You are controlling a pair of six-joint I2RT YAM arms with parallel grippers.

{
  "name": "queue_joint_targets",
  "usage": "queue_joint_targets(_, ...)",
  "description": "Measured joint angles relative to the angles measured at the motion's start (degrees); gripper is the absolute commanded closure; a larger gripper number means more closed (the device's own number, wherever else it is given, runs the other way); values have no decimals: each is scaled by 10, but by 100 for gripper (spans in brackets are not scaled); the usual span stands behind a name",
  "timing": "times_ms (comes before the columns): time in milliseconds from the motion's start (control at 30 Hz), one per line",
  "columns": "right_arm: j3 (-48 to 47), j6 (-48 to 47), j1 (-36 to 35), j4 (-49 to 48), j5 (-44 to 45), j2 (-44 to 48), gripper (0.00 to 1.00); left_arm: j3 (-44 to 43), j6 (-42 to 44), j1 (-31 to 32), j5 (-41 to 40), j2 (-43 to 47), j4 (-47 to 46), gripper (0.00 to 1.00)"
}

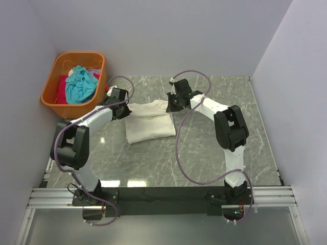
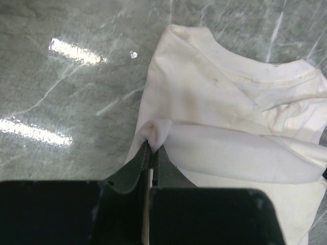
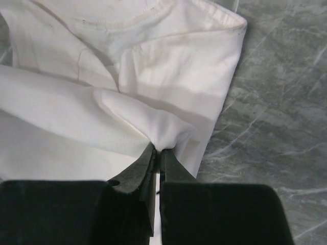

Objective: Fold and stack the t-shirts
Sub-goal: Fold the tshirt

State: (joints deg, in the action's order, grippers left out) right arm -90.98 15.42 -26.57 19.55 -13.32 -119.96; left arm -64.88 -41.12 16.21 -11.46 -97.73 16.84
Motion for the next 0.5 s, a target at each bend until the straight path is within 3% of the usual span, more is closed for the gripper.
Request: queue_joint_targets(500,92,25,3,-115,33,70,100,33,16,0,2,21,-80,99)
